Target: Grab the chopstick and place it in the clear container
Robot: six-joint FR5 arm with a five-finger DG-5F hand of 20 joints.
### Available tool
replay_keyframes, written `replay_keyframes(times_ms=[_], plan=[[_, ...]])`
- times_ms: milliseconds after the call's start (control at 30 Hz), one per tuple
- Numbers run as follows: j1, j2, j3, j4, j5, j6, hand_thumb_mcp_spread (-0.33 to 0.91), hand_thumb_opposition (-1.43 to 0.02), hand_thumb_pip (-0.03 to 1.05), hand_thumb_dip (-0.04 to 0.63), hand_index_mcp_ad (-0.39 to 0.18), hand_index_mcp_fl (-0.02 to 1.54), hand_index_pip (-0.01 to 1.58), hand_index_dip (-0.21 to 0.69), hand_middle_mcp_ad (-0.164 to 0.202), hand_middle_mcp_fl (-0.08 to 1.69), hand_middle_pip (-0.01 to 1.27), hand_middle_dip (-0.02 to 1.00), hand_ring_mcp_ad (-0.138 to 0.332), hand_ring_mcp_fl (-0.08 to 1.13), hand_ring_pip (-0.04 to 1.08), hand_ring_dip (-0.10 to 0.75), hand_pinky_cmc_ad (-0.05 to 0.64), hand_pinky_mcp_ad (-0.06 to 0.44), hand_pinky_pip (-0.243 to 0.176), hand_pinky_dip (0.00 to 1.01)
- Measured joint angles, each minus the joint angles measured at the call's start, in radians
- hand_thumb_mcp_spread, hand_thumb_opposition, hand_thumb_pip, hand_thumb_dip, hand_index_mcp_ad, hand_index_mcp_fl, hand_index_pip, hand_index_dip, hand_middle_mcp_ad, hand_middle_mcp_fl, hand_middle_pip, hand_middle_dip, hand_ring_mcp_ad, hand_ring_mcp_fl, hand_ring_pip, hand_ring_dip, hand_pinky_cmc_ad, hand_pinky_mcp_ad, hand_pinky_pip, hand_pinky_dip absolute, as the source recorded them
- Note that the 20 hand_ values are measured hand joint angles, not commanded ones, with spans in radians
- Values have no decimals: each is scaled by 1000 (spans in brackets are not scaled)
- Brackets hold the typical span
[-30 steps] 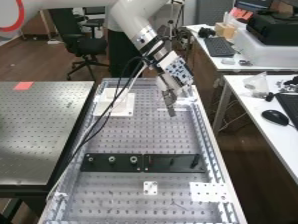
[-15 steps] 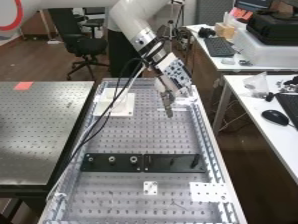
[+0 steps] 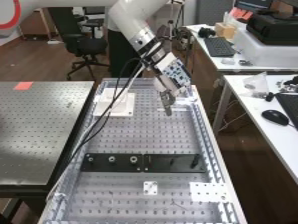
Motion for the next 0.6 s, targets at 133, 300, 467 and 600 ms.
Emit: replay_keyframes(times_ms=[133,300,467,600], plan=[[0,1,-1,1,-1,1,562,-1093,569,271,-126,777,1121,140,35,956,576,696,31,719,136,494,346,297,-44,398],[1,0,5,0,-8,-5,531,-1021,733,286,-126,707,1089,140,37,902,565,696,26,653,136,480,346,297,-44,398],[1,-1,10,-3,-10,-13,496,-960,723,318,-126,628,1038,131,35,850,564,681,31,595,138,480,346,297,-61,429],[-1,0,17,-16,-3,-15,494,-925,723,321,-126,625,1023,112,35,848,560,665,31,588,140,473,346,295,-75,442]])
